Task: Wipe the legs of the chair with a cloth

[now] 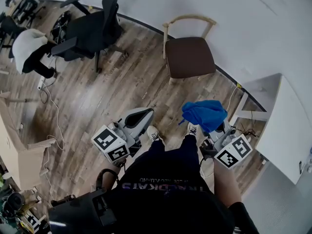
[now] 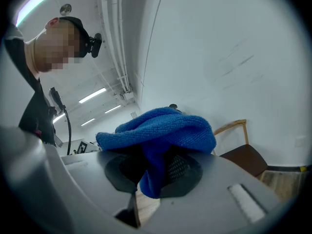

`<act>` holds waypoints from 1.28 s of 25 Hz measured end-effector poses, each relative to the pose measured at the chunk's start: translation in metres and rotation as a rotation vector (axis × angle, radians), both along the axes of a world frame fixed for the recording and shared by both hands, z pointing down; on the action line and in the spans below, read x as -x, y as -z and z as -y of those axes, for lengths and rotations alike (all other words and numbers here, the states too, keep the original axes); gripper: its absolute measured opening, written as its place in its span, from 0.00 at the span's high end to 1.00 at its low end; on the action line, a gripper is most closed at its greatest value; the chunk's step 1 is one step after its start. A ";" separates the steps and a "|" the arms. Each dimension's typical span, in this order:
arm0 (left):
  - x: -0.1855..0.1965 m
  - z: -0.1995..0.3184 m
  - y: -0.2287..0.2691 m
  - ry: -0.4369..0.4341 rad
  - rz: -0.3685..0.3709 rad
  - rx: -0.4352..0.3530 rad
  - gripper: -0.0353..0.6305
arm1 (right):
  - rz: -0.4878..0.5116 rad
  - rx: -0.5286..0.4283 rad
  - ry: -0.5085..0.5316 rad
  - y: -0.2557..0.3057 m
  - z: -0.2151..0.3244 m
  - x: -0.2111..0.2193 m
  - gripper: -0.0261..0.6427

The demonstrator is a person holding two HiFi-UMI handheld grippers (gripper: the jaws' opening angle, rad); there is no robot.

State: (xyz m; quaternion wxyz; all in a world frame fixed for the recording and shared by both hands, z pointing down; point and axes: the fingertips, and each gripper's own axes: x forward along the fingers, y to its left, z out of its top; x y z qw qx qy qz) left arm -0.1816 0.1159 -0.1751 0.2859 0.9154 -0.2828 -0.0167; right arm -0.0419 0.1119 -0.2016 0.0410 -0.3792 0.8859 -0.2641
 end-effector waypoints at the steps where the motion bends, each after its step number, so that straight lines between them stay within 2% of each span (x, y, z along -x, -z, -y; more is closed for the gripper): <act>1: -0.003 0.003 -0.002 0.004 0.004 0.008 0.95 | -0.004 0.003 0.012 -0.001 0.005 -0.002 0.86; 12: -0.065 0.053 -0.045 0.089 0.112 0.058 0.95 | -0.075 0.044 0.203 -0.040 0.076 -0.052 0.86; 17: -0.071 0.079 -0.068 0.172 0.121 0.073 0.95 | -0.107 0.071 0.262 -0.067 0.107 -0.066 0.86; 22: -0.087 0.093 -0.107 0.238 0.088 0.107 0.95 | -0.158 0.109 0.346 -0.105 0.130 -0.069 0.86; 27: -0.108 0.108 -0.140 0.240 0.146 0.076 0.95 | -0.162 0.142 0.404 -0.147 0.149 -0.074 0.86; 32: -0.118 0.117 -0.177 0.184 0.191 0.042 0.95 | -0.173 0.174 0.415 -0.193 0.165 -0.068 0.86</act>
